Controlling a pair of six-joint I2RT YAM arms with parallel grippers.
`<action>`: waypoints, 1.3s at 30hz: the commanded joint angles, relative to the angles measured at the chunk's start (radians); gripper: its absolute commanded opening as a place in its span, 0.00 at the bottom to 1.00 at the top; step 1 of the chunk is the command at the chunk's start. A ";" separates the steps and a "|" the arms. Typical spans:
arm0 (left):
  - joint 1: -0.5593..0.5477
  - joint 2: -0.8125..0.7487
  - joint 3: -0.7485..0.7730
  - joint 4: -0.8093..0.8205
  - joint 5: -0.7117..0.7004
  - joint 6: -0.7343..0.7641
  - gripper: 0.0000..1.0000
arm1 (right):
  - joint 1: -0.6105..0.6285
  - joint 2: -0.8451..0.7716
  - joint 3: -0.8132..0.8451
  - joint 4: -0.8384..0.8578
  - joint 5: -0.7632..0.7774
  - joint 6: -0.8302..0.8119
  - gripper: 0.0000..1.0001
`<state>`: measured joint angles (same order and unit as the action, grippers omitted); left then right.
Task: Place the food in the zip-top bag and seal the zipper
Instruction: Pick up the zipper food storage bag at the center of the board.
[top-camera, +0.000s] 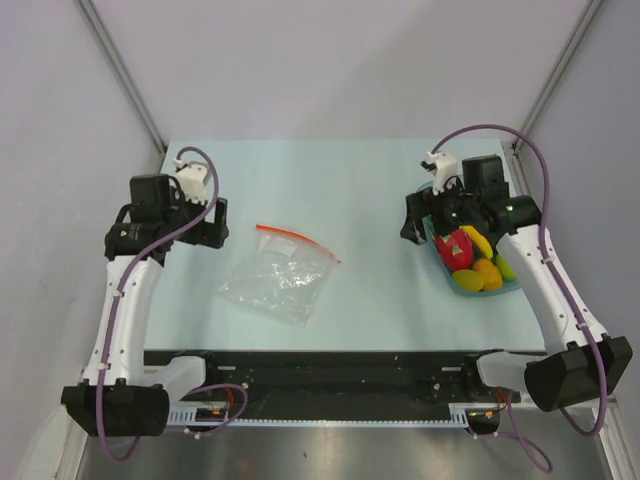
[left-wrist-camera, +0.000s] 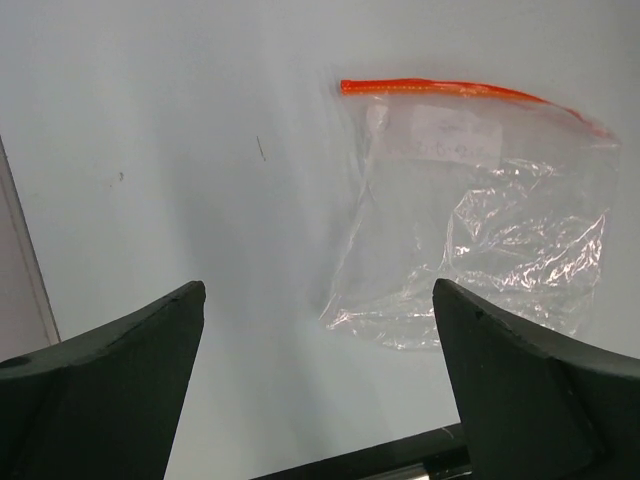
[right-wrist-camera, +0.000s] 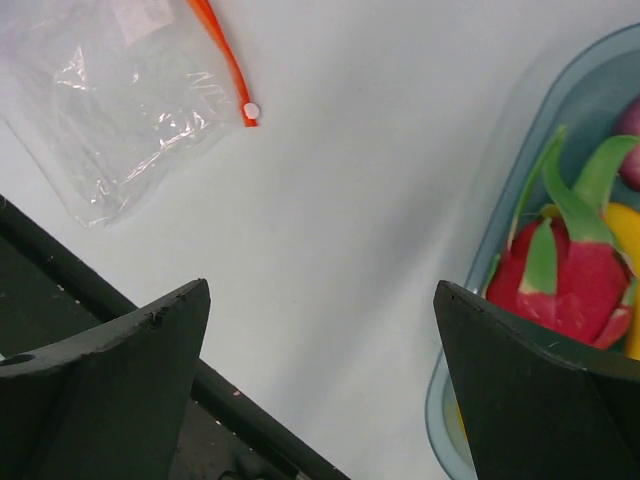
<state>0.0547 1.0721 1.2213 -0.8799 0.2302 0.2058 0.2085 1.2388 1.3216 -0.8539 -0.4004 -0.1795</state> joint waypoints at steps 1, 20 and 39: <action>-0.136 0.020 -0.002 -0.008 -0.087 0.075 1.00 | 0.054 0.040 -0.012 0.079 0.031 0.043 1.00; -0.736 0.267 -0.290 0.278 -0.439 0.014 1.00 | 0.065 0.060 -0.088 0.092 0.003 0.054 1.00; -0.747 0.420 -0.419 0.518 -0.276 0.185 0.44 | 0.066 0.143 -0.068 0.072 -0.106 0.063 1.00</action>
<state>-0.6872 1.4906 0.8268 -0.4316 -0.0925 0.3134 0.2691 1.3609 1.2255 -0.7746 -0.4477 -0.1192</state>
